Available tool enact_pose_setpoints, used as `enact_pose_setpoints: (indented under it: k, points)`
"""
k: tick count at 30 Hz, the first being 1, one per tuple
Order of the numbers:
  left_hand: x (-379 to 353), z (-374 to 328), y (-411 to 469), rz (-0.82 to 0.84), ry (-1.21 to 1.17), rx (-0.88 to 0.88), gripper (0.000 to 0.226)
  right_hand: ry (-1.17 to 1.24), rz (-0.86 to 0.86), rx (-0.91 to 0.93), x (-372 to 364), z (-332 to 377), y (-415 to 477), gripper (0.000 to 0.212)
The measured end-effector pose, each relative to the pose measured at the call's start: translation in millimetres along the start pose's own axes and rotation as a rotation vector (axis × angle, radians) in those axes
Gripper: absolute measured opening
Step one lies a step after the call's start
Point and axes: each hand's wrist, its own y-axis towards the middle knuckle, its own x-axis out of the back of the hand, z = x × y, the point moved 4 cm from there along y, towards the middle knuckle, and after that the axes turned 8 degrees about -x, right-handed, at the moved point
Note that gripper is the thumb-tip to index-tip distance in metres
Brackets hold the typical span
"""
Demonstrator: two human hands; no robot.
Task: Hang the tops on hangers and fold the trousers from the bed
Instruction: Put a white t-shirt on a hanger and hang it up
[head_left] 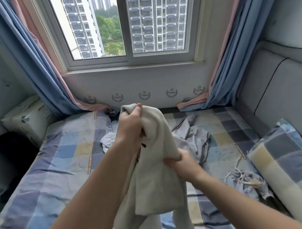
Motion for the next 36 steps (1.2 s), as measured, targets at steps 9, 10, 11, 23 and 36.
enact_pose_setpoints:
  k: [9, 10, 11, 23, 36]
  points:
    - [39, 35, -45, 0.42, 0.251, 0.167, 0.03, 0.321, -0.018, 0.026, 34, 73, 16, 0.018]
    - [40, 43, -55, 0.456, 0.259, 0.176, 0.034, 0.351, -0.021, 0.022, 32, 77, 18, 0.018]
    - [42, 51, -62, 0.474, 0.261, 0.164, 0.039, 0.379, -0.026, 0.011, 31, 80, 19, 0.018]
    - [49, 86, -77, 0.375, 0.562, -0.173, 0.073, 0.772, -0.022, -0.181, 33, 95, 11, 0.03]
    - [27, 72, -43, 0.312, 0.688, -0.376, 0.022, 0.773, 0.057, -0.259, 59, 69, 16, 0.038]
